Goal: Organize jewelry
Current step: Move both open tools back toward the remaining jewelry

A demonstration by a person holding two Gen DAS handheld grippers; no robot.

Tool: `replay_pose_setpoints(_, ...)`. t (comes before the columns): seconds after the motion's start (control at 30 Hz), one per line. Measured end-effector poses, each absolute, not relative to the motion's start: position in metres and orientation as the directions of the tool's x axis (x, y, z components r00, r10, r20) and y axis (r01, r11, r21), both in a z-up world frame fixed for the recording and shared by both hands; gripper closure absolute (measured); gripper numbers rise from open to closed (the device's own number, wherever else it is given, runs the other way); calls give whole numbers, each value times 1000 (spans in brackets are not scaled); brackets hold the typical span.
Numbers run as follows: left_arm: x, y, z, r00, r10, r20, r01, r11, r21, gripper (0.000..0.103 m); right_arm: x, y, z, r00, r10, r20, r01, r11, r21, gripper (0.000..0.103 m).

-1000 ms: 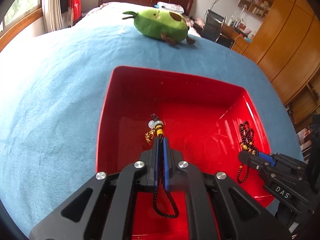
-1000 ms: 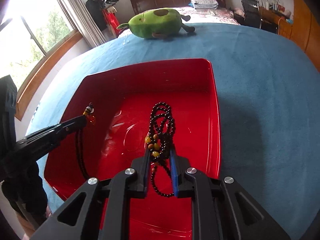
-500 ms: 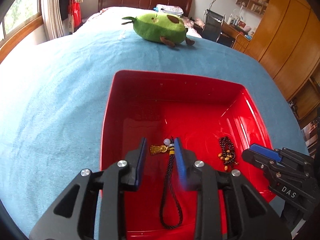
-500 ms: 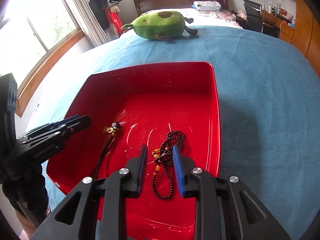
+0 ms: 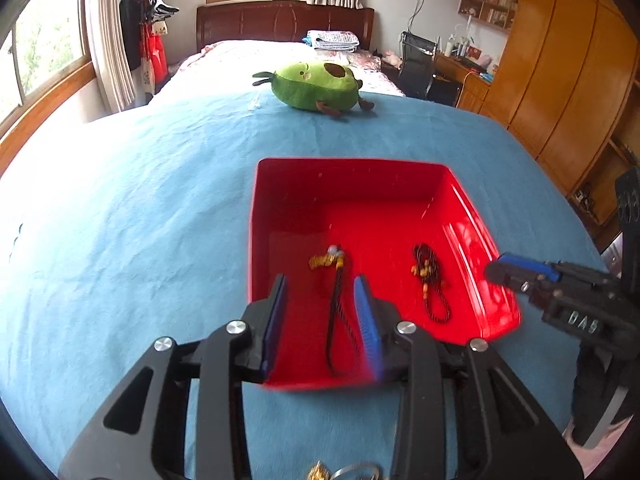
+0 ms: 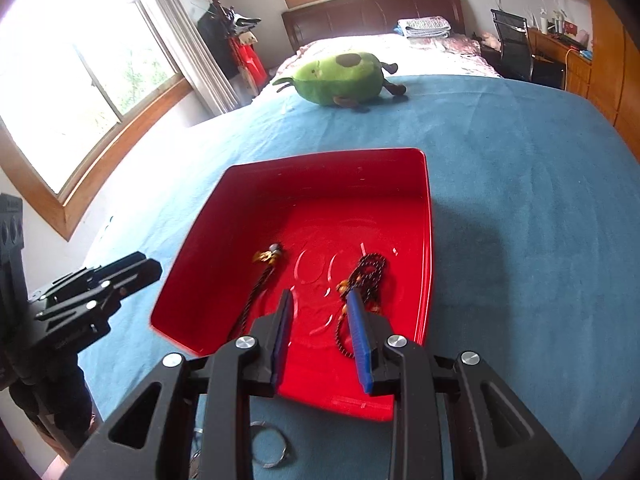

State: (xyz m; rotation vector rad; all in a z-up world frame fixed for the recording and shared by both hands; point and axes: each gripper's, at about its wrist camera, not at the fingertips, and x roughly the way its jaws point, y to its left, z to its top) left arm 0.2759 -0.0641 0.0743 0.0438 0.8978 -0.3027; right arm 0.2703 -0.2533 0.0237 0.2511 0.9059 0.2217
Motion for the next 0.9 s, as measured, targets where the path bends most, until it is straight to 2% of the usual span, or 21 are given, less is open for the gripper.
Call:
replay_pose_setpoints(0.2,238,-47,67,561,-228,-796,285,956,-73,67,241,-246,22,589,294,-752,-101,951,293,75)
replay_pose_setpoints(0.3,223,-39,60,554,-226,-801,285,956,-73,60,228,-242,17,579,298,-759,-109,951,290,75)
replay_pose_setpoints(0.37,210,-30,53,551,-226,-803,276,958,-81,48,218,-241,13,577,303,-759,-113,949,293,75)
replay_pose_setpoints(0.53,178,-11,28,520,-216,-826,262,961,-87,37,192,-237,-5,547,332,-768,-126,940,317,73)
replay_pose_setpoints(0.57,171,-9,23,511,-216,-832,264,961,-87,31,185,-236,-10,534,340,-774,-128,937,324,70)
replay_pose_setpoints(0.63,155,-3,10,492,-215,-844,266,960,-90,23,175,-236,-17,522,351,-777,-121,932,341,45)
replay_pose_setpoints(0.77,134,6,-6,470,-219,-855,259,960,-104,16,152,-244,-25,524,371,-767,-109,922,371,40)
replay_pose_setpoints(0.83,123,12,-12,459,-240,-856,249,959,-135,13,144,-254,-28,518,398,-757,-82,904,419,10)
replay_pose_setpoints(0.9,118,17,-15,448,-259,-856,236,958,-166,13,136,-268,-31,516,438,-736,-44,871,488,8)
